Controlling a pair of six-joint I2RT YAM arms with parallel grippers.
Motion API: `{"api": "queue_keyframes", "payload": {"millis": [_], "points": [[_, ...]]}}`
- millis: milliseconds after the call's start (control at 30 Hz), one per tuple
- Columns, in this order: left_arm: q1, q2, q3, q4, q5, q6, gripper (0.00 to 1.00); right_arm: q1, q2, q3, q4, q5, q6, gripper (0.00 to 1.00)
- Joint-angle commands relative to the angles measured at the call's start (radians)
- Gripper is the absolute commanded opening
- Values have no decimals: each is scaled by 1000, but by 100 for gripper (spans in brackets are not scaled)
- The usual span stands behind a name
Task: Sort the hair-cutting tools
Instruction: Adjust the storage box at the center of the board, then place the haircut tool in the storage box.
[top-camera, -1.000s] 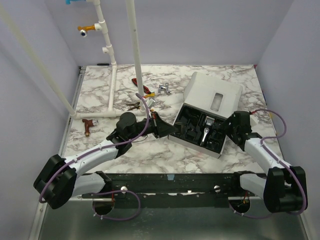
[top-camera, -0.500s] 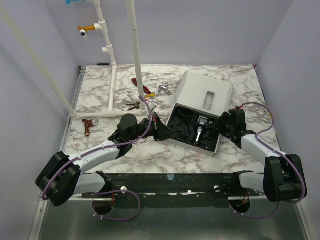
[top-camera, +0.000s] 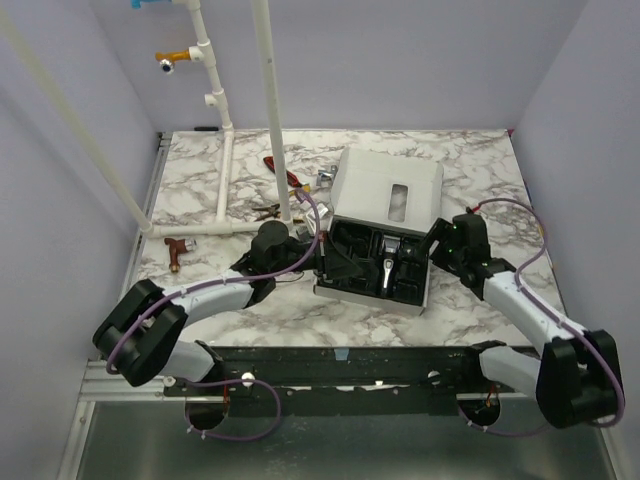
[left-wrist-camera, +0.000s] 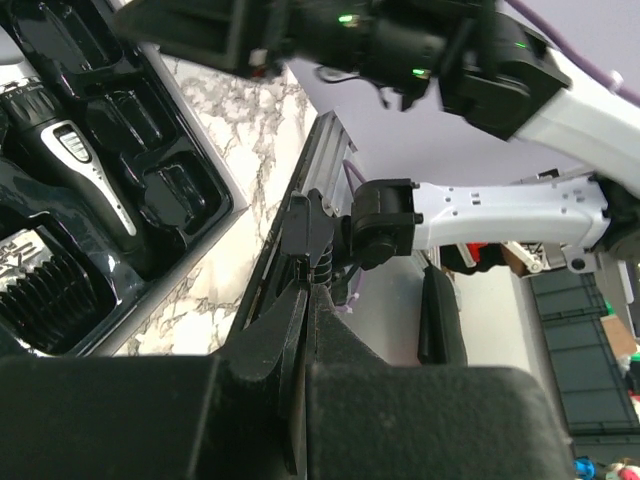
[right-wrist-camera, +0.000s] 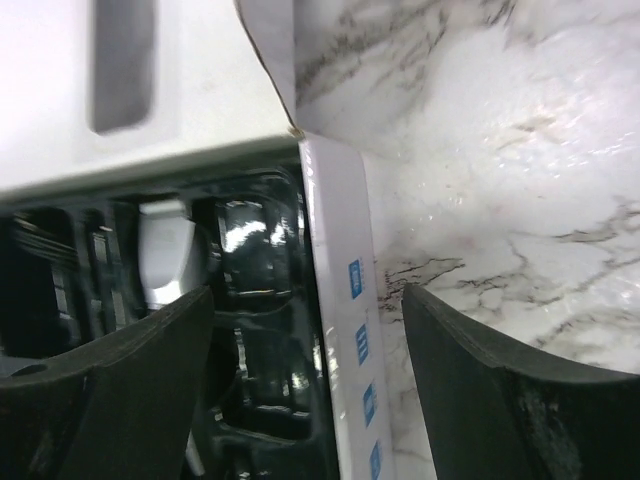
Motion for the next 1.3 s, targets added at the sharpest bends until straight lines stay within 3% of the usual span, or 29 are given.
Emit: {"api": "queue_keyframes", "payload": {"millis": [0,233,467,600,833,1267], "points": [[5,99,99,56,67,-64,0,1,-172,62,-158,136,79,80],[8,296,307,-52,119,-82,0,1,-358,27,-255,63,173,79],[4,461,510,-266,77,-17,0,1,-474,16,-298,39,211,79],[0,543,580,-279,59,-23,0,1,-534,6,-307,46,219,79],[-28,656,710,-326,39,-16,0,1,-541,32,-346,44,203,79],[-41,761,812,-453,-84,-11,0,1,-538,55,-357,48,197,79]]}}
